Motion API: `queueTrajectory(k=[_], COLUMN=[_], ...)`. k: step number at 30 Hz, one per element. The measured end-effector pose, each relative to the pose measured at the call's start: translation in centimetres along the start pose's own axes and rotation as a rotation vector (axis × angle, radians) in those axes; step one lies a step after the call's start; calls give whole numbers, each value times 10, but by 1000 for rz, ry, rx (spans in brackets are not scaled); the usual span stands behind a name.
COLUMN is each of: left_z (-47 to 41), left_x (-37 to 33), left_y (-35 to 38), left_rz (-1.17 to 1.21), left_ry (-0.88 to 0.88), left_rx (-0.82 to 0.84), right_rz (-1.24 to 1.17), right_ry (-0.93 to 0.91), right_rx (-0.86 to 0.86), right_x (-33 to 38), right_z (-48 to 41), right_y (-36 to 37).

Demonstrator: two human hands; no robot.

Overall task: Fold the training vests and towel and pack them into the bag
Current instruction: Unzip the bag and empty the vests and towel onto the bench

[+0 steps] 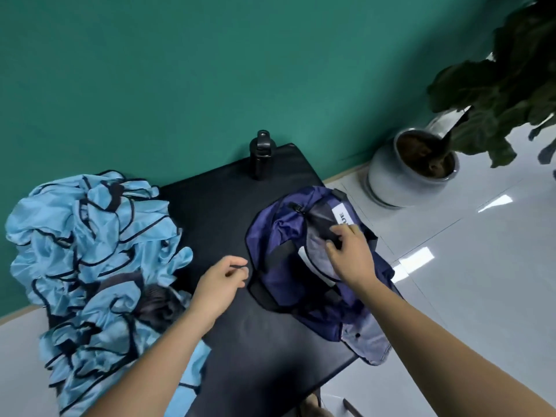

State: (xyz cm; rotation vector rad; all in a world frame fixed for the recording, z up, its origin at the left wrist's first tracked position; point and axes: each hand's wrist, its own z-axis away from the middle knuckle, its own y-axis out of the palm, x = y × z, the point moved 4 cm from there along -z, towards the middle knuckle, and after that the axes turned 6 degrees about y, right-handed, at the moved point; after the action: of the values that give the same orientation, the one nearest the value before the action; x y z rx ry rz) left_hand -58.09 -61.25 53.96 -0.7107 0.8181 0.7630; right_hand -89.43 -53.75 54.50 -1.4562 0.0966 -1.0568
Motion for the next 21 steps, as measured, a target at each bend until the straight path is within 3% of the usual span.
queueTrajectory(k=[4,9,13,16,21], left_z=[-42,-84,-106,-115,-116], left_x=[-24,-53,-61,-63,-61], left_y=[82,174,198,195,196], left_rz=[-114,-677,-1032,-1080,-953], left_ry=[92,292,179,82,24], left_rx=[52,193,212,124,25], right_rz=[182,356,403,465,627], right_ry=[39,33,-46,-70,-150], right_rx=[-57,56,153,165,221], right_x=[-49,-92,-109,-113,-109], right_z=[-52,-91,-114,-121,-110], right_y=[-9,8,-1,-10,10])
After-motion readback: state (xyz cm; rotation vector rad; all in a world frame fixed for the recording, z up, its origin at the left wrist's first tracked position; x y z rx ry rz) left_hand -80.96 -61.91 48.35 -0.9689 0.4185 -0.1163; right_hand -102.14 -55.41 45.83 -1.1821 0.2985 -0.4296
